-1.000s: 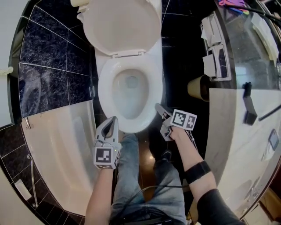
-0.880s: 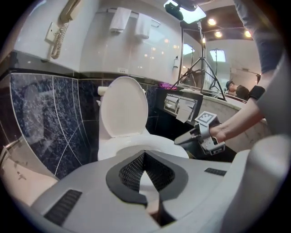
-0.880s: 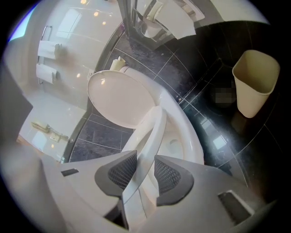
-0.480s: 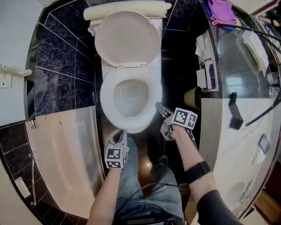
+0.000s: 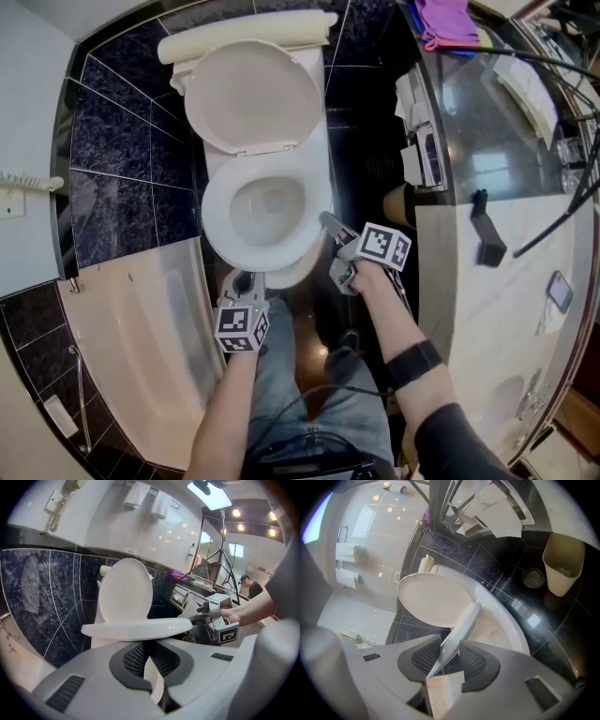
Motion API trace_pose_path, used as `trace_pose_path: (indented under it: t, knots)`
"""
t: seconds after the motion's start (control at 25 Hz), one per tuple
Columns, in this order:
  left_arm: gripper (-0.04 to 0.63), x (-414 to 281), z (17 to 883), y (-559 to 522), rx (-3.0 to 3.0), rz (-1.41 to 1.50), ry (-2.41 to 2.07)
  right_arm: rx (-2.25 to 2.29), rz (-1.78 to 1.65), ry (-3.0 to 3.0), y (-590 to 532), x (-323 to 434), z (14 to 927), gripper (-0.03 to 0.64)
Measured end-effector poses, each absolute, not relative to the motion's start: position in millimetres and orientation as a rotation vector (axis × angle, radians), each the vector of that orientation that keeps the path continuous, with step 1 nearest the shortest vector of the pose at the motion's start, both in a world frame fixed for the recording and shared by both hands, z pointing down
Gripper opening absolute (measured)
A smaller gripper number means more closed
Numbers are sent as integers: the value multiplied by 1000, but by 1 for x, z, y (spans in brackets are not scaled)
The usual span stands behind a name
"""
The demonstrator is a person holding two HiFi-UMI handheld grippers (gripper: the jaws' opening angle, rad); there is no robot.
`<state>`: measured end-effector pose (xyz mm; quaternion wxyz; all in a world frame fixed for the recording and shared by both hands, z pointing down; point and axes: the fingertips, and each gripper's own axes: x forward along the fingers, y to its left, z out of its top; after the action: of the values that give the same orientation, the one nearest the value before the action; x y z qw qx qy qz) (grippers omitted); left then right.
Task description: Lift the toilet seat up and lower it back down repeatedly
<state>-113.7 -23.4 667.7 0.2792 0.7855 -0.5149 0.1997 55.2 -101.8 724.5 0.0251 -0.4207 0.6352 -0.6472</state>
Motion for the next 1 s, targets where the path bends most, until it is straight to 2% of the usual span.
trace_pose_path:
  t: [0.24, 0.28, 0.4, 0.68, 1.0]
  knots:
    - [-5, -112, 629, -67, 2178, 510, -1376, -1362, -1922, 1916, -130, 61, 688, 151]
    - [-5, -112, 623, -76, 2192, 505, -1375, -1359, -1901, 1931, -135, 63, 678, 99]
    - [-5, -114, 603, -105, 2232, 491, -1380, -1350, -1845, 1988, -146, 67, 650, 93]
    - [-5, -115, 571, -172, 2324, 514, -1380, -1388, -1682, 2146, -156, 64, 591, 0]
    - [-5, -115, 552, -248, 2437, 523, -1391, -1355, -1487, 2223, -170, 55, 544, -2]
